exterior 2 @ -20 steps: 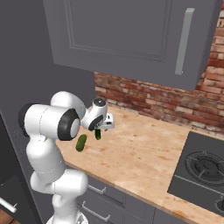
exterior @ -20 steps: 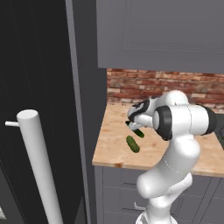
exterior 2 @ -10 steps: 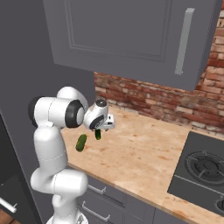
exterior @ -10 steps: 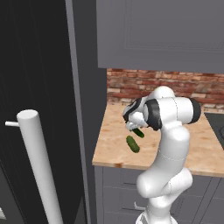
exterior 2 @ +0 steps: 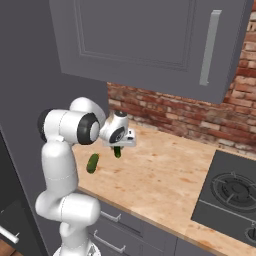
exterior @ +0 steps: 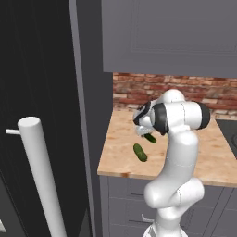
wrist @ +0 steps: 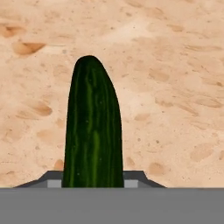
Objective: Place the beer on the top shelf of the fridge to keep it out of children's reach, and place the cucumbers on lower shelves for easy access.
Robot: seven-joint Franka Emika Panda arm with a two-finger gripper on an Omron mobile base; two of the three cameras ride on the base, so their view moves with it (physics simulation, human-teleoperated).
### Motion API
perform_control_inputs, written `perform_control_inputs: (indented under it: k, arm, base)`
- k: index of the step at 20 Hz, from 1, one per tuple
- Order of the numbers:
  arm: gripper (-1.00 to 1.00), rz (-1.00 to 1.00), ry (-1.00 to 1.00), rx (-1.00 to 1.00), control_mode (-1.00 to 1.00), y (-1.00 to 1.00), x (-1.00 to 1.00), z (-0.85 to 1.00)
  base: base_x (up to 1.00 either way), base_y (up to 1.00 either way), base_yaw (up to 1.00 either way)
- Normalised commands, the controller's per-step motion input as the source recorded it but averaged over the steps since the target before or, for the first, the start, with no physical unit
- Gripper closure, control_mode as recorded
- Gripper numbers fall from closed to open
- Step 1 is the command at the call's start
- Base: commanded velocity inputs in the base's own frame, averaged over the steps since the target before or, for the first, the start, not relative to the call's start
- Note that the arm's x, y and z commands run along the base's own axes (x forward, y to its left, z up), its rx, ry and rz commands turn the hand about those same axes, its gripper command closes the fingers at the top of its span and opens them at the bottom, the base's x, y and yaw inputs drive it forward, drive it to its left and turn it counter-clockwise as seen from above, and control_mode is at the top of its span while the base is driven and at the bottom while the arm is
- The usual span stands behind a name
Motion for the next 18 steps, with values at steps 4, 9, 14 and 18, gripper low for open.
perform_control_inputs:
  k: [4, 9, 14, 18]
  arm:
    - [1.00, 0.05, 0.05, 0.00, -1.00, 0.00, -0.65, -0.04]
    - [1.00, 0.08, -0.04, 0.00, -1.00, -0.02, -0.92, 0.55]
    - [1.00, 0.21, -0.04, 0.00, -1.00, -0.06, -0.88, 0.93]
    - [1.00, 0.33, -0.03, -0.07, -1.00, -0.01, -0.98, 0.77]
  base:
    - [0.00, 0.00, 0.00]
    - [0.00, 0.00, 0.00]
    - [0.00, 0.00, 0.00]
    - [0.00, 0.00, 0.00]
